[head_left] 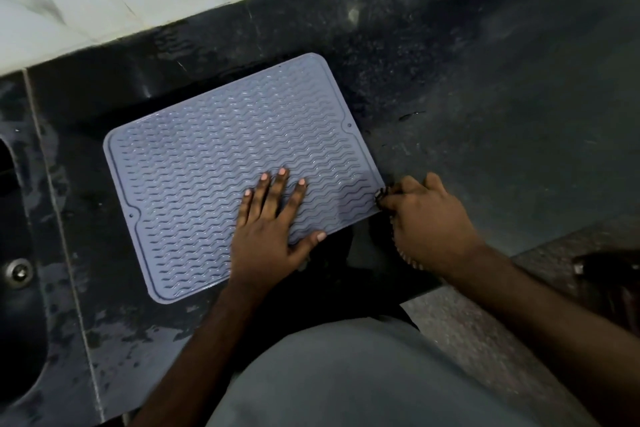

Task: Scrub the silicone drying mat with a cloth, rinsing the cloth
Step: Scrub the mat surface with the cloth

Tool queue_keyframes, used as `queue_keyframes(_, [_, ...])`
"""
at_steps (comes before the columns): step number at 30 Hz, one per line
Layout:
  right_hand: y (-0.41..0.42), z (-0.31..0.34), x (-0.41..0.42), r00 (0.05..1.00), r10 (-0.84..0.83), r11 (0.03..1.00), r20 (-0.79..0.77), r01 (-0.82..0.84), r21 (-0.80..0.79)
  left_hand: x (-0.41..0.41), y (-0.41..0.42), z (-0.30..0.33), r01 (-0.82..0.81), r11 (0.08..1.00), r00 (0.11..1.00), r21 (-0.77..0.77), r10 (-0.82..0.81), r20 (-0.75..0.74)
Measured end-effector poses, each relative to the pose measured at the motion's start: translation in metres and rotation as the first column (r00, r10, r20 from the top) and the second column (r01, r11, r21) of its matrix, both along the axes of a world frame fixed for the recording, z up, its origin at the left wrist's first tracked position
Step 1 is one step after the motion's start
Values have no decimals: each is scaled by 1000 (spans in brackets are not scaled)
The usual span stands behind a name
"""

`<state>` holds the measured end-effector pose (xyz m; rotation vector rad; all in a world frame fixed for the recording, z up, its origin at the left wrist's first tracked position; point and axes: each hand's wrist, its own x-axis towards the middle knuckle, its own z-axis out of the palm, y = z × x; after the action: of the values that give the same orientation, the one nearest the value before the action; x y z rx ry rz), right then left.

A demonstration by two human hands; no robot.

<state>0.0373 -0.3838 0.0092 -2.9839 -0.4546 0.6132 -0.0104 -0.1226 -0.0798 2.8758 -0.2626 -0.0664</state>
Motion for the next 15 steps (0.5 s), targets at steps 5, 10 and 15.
queue_keyframes(5, [-13, 6, 21, 894, -447, 753, -17, 387, 532, 0, 0, 3, -15, 999, 1000, -32, 15, -22])
queue_keyframes(10, [19, -9, 39, 860, -505, 606, -79, 418, 676, 4, 1, 6, -31, 999, 998, -39, 29, -50])
queue_keyframes(15, [51, -46, 1, 928, -287, 931, 238, 212, 297, 4, 3, 3, -21, 1000, 998, -5, 20, -57])
